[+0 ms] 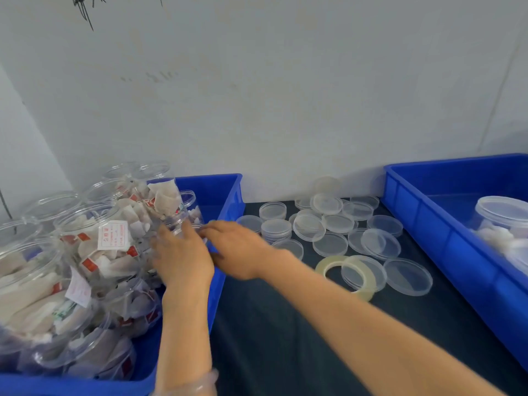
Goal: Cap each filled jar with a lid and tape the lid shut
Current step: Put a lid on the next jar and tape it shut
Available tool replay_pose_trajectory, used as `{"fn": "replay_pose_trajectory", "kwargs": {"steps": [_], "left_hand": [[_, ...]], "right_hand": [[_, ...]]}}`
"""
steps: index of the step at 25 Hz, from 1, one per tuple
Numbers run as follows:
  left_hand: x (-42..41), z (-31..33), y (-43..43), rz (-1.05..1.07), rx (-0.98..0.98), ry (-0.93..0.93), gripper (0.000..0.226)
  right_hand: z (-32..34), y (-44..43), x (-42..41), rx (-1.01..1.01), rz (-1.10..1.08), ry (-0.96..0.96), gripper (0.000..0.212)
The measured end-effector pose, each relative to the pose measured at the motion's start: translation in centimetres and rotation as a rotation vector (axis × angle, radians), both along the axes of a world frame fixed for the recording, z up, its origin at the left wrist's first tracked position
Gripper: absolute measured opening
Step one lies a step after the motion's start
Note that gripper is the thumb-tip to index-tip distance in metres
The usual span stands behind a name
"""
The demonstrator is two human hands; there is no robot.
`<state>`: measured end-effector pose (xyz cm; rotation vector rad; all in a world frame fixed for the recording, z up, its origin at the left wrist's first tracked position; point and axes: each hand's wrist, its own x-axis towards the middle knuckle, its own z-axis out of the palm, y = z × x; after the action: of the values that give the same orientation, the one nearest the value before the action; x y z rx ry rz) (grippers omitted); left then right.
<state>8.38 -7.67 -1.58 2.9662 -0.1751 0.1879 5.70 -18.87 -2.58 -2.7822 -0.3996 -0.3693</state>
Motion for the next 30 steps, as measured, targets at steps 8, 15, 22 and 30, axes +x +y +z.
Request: {"fn": "replay_pose_trajectory", "kwargs": {"steps": [8, 15, 22, 30], "left_hand": [[1.4, -1.2, 0.2, 0.093, -0.124, 0.127, 0.035], [-2.4, 2.0, -1.2, -0.053, -0.453, -0.408, 0.032], [-5.8, -0.6, -4.5, -0.442, -0.407, -0.242, 0.030], [-4.4, -7.2, -5.2, -0.515, -0.777, -0.105, 0.033]], "right_hand": [[-1.6, 1.8, 3.0, 0.038, -0.083, 0.113, 0.037], [-0.9, 1.9, -0.2, 0.322, -0.134, -0.316, 0.051], [-4.3, -3.2, -5.8, 0.389, -0.435, -0.592, 0.043], [-10.2, -6.8, -9.4, 0.460, -0.589, -0.409, 0.079]]}}
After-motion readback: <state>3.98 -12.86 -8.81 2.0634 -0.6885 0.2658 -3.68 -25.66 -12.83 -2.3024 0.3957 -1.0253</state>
